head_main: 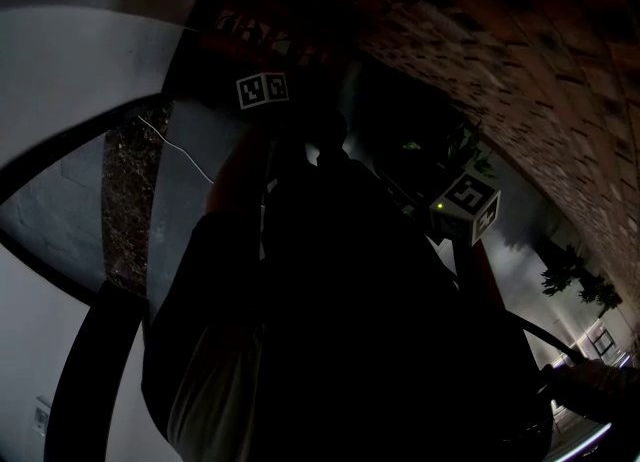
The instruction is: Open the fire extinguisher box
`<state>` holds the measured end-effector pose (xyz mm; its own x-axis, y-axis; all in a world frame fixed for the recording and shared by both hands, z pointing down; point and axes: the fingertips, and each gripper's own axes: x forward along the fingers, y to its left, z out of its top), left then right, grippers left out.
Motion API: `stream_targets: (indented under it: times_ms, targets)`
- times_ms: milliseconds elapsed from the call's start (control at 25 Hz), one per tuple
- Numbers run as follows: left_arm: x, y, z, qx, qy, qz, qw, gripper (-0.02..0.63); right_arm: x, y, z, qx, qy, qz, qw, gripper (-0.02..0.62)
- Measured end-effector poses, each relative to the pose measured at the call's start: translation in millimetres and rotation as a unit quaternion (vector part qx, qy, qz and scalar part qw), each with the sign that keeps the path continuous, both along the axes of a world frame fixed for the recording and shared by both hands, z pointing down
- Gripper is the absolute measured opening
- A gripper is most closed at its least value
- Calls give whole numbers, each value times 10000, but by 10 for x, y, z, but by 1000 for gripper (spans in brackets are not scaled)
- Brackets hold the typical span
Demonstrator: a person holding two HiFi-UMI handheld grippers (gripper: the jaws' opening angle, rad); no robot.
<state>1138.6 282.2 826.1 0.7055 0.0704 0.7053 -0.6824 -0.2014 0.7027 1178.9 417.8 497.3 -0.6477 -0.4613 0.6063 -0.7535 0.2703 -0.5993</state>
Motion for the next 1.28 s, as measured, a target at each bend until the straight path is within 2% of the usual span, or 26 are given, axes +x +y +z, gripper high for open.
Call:
stream_targets:
  times_ms: [280,560,720,960,1280]
  targets:
    - [10,-8,-134,108,-85,28,9999,270,-9,-98,-72,221,-48,71,9997,0]
    - [31,14,-502,463,-9,578,9973,270,21,-107,-131,480,-183,76,9987,0]
    - [76,9,-735,625,48,1016,9928,269,35,-165,-172,633,-215,75,9977,0]
    - [179,-65,-1018,762,143,1111,9908,268,82,-209,-245,872,-293,109,9957,0]
    - [369,-200,-1356,876,231,1403,9860,270,261,-249,-318,1067,-453,522,9919,0]
